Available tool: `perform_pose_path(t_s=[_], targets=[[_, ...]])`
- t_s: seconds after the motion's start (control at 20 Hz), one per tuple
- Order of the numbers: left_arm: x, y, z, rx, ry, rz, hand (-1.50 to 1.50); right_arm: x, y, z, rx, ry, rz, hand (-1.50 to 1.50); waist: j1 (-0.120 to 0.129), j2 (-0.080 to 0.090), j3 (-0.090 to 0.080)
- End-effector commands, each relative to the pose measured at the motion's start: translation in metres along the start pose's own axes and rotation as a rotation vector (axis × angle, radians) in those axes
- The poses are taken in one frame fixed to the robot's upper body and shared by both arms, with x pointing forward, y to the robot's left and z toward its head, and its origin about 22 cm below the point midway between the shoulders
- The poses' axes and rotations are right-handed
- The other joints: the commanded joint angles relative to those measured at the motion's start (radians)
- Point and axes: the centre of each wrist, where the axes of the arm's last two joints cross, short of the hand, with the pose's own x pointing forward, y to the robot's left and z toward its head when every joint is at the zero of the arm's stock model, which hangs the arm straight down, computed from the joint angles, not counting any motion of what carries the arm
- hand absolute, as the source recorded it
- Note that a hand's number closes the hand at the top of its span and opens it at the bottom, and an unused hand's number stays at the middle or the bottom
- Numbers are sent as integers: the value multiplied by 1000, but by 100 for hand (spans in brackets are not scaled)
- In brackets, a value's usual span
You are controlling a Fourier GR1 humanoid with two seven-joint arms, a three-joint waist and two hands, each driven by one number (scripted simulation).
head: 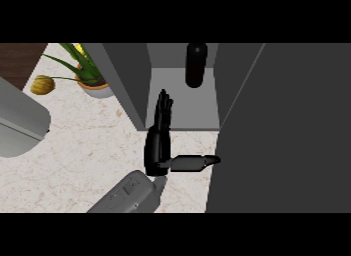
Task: Pick up the wine, place it into the cabinet and close the cabinet
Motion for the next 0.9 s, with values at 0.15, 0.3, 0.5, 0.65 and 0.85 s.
perform_pose_path(t_s=[0.15, 0.3, 0.5, 0.65, 0.85], targets=[[34, 4, 36, 45, -18, 12, -150, 18, -2, 21, 2, -30, -19, -150, 2, 1, 0], [59, 12, 59, 54, 7, 21, -150, 10, -3, 13, 6, -16, -6, -150, 8, 0, 0], [76, 7, 75, 75, -26, 44, -150, 24, 2, 17, 23, -25, -12, -150, 3, 1, 0], [86, 34, 98, 36, -25, 71, -150, 8, 1, 18, 33, -18, -16, -150, 3, 2, 0], [101, 57, 95, -26, -22, 45, -150, -1, 2, 17, 89, 30, -59, -150, 2, 2, 0]])
